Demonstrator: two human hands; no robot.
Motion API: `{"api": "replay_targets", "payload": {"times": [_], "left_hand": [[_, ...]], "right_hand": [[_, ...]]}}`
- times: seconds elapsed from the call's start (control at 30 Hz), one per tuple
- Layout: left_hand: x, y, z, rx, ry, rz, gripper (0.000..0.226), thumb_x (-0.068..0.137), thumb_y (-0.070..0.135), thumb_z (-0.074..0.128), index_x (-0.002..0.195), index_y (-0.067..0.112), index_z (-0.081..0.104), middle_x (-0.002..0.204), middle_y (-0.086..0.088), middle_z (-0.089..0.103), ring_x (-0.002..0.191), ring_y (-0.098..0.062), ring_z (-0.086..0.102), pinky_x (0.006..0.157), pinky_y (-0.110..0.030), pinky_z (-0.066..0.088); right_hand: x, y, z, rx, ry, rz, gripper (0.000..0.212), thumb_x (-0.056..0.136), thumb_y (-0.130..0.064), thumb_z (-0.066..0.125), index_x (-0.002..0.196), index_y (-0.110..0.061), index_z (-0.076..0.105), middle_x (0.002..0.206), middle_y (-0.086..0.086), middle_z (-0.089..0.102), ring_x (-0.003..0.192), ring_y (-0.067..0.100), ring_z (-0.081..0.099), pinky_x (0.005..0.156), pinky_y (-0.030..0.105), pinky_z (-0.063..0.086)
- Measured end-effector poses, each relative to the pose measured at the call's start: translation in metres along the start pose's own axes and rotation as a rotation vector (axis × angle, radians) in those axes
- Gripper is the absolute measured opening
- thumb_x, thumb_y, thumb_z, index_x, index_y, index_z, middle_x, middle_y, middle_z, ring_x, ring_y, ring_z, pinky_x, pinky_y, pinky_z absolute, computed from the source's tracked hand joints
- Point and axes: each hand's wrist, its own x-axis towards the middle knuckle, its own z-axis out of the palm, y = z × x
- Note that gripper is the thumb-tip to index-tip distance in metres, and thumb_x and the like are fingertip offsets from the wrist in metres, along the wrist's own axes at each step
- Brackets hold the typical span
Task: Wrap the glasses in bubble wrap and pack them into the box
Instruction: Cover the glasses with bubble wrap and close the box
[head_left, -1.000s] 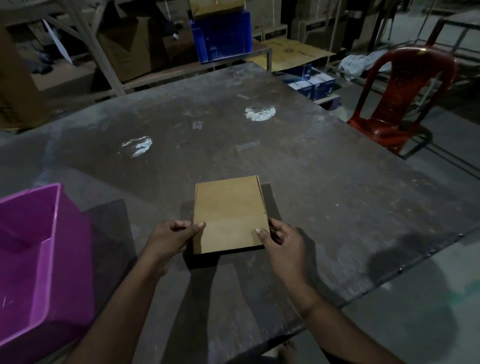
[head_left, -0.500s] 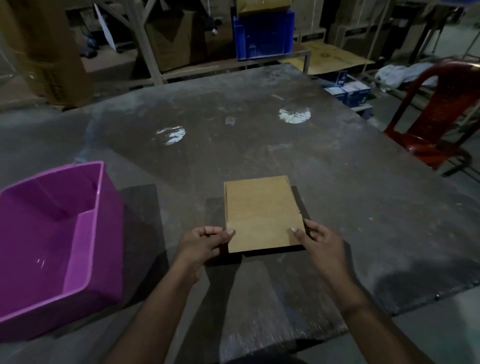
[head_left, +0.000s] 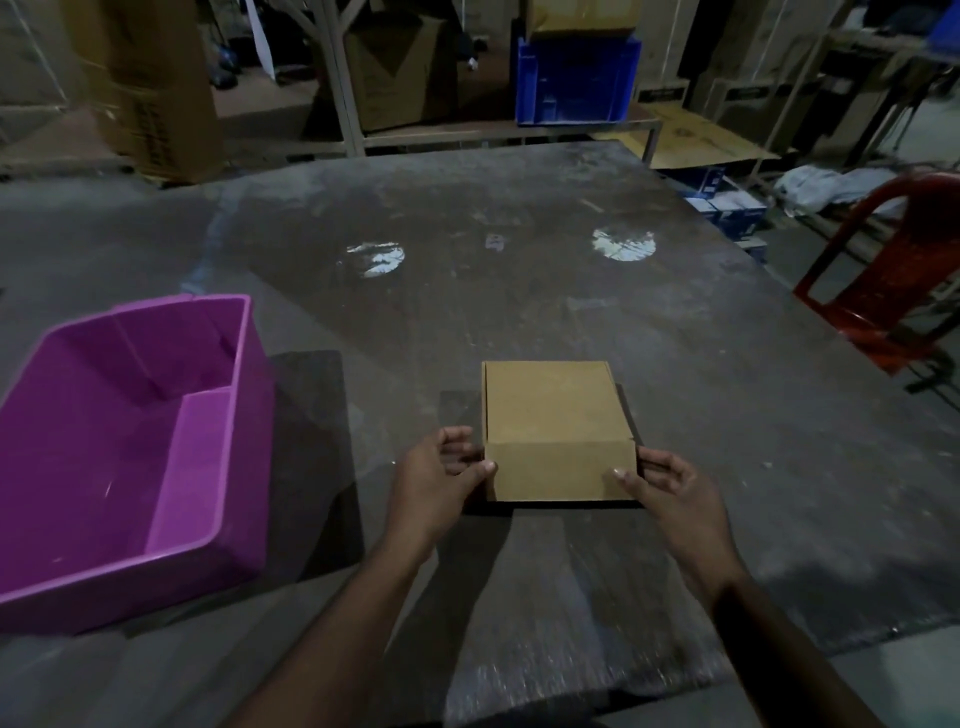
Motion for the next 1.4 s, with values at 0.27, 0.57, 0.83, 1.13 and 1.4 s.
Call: {"api": "replay_targets", "payload": {"times": [0.27,0.57,0.83,1.13,1.4], "left_hand": [[0.014,0.024,-0.009,0.589,-0.258,0.283,0.112,0.07,0.031,0.092,0.157,0.041,0.022,0.159,0.013,0.03,0.117,-0.017,0.056,0.099,-0.042,0.054],[0.021,0.023,0.0,0.826,-0.181,0.401,0.092,0.077,0.033,0.087,0.155,0.03,0.038,0.163,0.008,0.028,0.144,-0.015,0.037,0.114,-0.03,0.034],[0.033,0.027,0.0,0.941,-0.208,0.51,0.093,0.077,0.04,0.085,0.155,0.029,0.036,0.166,0.007,0.02,0.146,-0.019,0.022,0.113,-0.035,0.031],[0.043,0.01,0.006,0.91,-0.195,0.527,0.094,0.083,0.035,0.081,0.159,0.033,0.025,0.168,0.012,0.016,0.148,-0.016,0.025,0.115,-0.034,0.031],[0.043,0.001,0.008,0.804,-0.154,0.571,0.092,0.075,0.024,0.088,0.154,0.026,0.04,0.162,0.013,0.03,0.145,-0.016,0.036,0.113,-0.026,0.028]], "right_hand": [[0.018,-0.026,-0.022,-0.626,-0.293,-0.208,0.111,0.075,-0.025,0.088,0.153,-0.057,0.015,0.142,-0.021,0.052,0.099,0.01,0.068,0.086,0.041,0.06],[0.018,-0.027,-0.005,-0.85,-0.152,-0.362,0.091,0.072,-0.034,0.089,0.143,-0.05,0.034,0.123,-0.025,0.048,0.095,0.007,0.06,0.081,0.04,0.059],[0.03,-0.036,-0.003,-1.03,-0.253,-0.526,0.093,0.072,-0.042,0.087,0.15,-0.04,0.036,0.162,-0.016,0.017,0.142,0.014,0.037,0.112,0.037,0.043],[0.033,-0.033,0.005,-1.015,-0.208,-0.582,0.082,0.079,-0.027,0.084,0.151,-0.029,0.044,0.16,-0.005,0.036,0.138,0.022,0.044,0.113,0.04,0.04],[0.023,-0.025,0.006,-0.96,-0.118,-0.696,0.073,0.078,-0.022,0.085,0.144,-0.023,0.053,0.149,-0.007,0.052,0.124,0.015,0.053,0.103,0.033,0.047]]}}
